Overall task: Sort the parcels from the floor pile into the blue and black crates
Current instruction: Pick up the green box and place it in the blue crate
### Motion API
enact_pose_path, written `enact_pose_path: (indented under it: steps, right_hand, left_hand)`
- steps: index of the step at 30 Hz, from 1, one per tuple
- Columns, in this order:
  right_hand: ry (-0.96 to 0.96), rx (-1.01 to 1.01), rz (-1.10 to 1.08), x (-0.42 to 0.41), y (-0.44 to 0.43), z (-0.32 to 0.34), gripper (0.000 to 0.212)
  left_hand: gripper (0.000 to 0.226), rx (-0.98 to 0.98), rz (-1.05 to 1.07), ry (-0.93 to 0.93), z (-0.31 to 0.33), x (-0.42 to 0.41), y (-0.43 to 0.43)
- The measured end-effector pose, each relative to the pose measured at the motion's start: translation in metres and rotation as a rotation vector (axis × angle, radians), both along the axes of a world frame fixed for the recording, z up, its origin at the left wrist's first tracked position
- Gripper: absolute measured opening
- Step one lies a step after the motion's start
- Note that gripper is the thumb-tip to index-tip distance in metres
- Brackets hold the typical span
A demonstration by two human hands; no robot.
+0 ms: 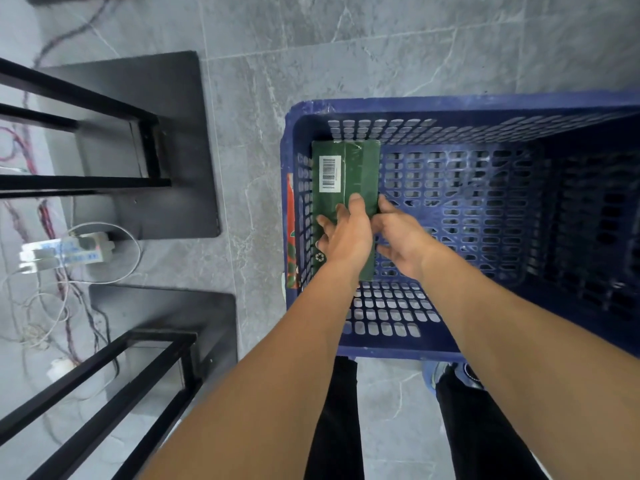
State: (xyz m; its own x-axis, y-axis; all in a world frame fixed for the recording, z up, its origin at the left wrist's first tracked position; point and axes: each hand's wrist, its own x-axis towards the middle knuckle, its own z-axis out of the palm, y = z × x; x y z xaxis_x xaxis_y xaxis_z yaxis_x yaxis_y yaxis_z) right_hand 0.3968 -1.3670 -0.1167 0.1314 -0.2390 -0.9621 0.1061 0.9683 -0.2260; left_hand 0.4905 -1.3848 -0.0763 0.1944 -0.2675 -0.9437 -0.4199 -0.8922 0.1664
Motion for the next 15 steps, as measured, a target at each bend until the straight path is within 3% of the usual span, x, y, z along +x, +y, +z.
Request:
enact_pose_path:
  steps: [5,9,15]
  right_hand:
    - [0.033,-0.018,-0.026,-0.003,-0.001,0.006,0.087]
    - [0.059,-0.086,-0.058,-0.012,-0.007,0.032,0.074]
    - [0.059,-0.181,-0.085,-0.025,-0.018,0.137,0.063]
  left_hand:
    - [0.07,-0.026,0.056,0.014,-0.004,0.006,0.007]
    - [0.088,-0.024,0.138,0.054,0.013,0.01,0.005]
    - [0.075,-0.098,0.223,0.19,0.11,0.009,-0.001]
